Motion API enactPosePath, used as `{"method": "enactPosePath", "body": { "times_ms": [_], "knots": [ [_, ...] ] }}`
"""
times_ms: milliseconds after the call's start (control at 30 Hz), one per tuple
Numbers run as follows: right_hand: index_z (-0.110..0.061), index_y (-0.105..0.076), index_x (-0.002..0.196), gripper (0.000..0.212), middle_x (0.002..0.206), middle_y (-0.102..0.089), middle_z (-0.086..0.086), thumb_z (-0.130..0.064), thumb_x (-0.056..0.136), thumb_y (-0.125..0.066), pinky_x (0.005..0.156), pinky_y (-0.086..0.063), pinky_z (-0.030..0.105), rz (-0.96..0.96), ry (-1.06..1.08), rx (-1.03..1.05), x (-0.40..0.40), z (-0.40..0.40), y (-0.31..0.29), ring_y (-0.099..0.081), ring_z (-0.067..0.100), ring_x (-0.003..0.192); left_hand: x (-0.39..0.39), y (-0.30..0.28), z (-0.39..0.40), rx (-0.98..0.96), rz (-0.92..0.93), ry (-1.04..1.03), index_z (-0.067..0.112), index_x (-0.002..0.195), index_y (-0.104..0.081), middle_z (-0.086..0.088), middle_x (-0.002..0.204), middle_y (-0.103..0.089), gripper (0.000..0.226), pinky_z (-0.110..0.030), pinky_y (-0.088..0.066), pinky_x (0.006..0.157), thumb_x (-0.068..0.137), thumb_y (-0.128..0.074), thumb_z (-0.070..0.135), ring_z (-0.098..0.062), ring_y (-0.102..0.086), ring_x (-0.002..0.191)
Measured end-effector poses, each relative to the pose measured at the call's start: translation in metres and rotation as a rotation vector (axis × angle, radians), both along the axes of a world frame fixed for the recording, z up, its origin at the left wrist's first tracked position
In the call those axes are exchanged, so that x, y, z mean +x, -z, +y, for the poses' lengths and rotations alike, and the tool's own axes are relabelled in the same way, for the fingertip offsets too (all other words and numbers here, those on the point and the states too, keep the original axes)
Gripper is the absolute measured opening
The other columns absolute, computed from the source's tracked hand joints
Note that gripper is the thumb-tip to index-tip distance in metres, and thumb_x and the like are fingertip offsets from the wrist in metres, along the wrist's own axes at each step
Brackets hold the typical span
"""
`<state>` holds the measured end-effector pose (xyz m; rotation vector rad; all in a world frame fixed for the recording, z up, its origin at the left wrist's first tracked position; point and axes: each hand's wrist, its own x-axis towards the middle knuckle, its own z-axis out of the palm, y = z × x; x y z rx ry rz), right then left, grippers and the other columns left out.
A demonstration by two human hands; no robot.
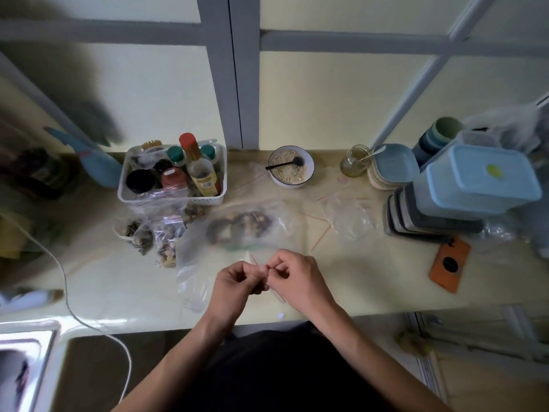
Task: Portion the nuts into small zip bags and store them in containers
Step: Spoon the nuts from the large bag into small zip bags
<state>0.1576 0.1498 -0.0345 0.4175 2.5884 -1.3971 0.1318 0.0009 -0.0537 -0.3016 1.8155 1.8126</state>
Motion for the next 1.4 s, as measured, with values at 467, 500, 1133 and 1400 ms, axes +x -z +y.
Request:
{"method": "enactPosePath", "body": {
  "times_ms": [467,500,1133,1400],
  "knots": [
    [-0.013,-0.048,0.077,0.017,0.07,-0.055,0.003,-0.007,0.078,-0.063,0.052,-0.034,0.032,0.185,0.177,0.455,0.006,0.036,0.014,-0.051,0.032,0.062,0.03,-0.019,0.021,-0.546,0.117,0.076,0.009,0.069,-0.062,-0.001,0.058,-0.068,0.016,-0.023,-0.047,0.055,0.078,-0.071,0.017,-0.015,-0.066,0.058],
    [-0.013,-0.049,0.079,0.015,0.072,-0.055,0.003,-0.008,0.079,-0.063,0.053,-0.033,0.031,0.176,0.119,0.456,0.009,0.037,0.015,-0.052,0.031,0.063,0.032,-0.019,0.021,-0.575,0.135,0.082,0.011,0.07,-0.061,0.0,0.058,-0.068,0.015,-0.023,-0.047,0.054,0.078,-0.071,0.018,-0.015,-0.066,0.057],
    [-0.012,-0.066,0.116,0.032,0.113,-0.054,0.008,-0.001,0.093,-0.047,0.079,-0.046,0.038,-0.168,-0.476,0.581,0.044,0.016,-0.009,-0.056,0.029,0.106,0.035,-0.036,0.008,-0.501,0.079,0.09,0.015,0.099,-0.05,-0.007,0.061,-0.069,0.021,-0.032,-0.046,0.06,0.083,-0.062,0.011,-0.015,-0.067,0.052],
    [-0.01,-0.071,0.103,0.031,0.101,-0.056,-0.001,-0.011,0.085,-0.046,0.079,-0.046,0.021,0.294,-0.533,0.329,0.049,0.008,-0.022,-0.053,0.014,0.093,0.032,-0.039,-0.005,-0.468,0.048,0.097,0.01,0.101,-0.052,-0.009,0.062,-0.07,0.018,-0.028,-0.047,0.054,0.085,-0.061,0.009,-0.018,-0.068,0.054]
  ]
}}
